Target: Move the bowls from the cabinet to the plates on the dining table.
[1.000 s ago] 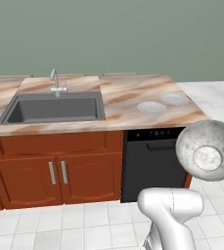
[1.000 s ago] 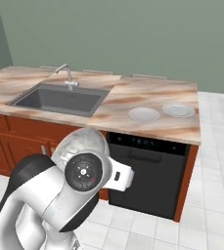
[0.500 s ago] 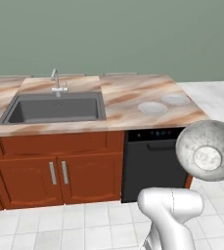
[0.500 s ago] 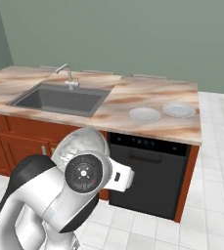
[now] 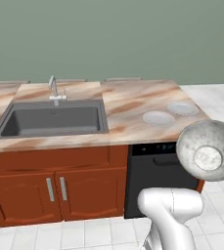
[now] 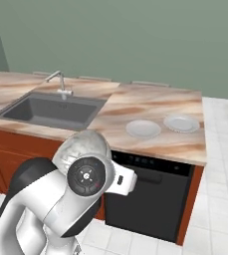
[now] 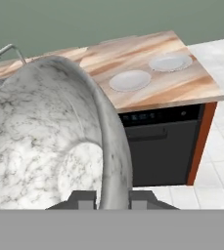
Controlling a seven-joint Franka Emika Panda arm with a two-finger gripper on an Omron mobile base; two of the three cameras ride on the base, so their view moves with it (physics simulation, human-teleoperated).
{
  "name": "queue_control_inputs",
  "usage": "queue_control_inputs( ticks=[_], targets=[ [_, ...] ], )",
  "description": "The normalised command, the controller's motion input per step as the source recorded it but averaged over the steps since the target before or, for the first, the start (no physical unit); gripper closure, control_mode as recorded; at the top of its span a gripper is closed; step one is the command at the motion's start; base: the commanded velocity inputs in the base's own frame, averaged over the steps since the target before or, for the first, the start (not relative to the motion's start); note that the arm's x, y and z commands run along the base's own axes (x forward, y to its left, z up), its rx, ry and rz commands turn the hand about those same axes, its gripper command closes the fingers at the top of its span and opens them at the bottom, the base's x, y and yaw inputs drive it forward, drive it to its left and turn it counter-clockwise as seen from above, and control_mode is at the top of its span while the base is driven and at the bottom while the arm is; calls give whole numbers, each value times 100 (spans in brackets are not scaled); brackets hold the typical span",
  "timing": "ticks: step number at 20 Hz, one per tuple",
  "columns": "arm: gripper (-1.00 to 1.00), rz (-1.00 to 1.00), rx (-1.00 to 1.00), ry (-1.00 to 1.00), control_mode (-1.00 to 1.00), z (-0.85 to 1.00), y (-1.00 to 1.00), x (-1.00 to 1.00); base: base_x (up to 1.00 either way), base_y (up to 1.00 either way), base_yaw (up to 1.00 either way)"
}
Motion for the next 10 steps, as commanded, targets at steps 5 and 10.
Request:
queue_control_inputs(
  ticks=[5, 10],
  targets=[
    [100, 0, 0, 0, 100, 0, 0, 0, 71, 0, -2],
    [100, 0, 0, 0, 100, 0, 0, 0, 74, 0, -2]
  ],
)
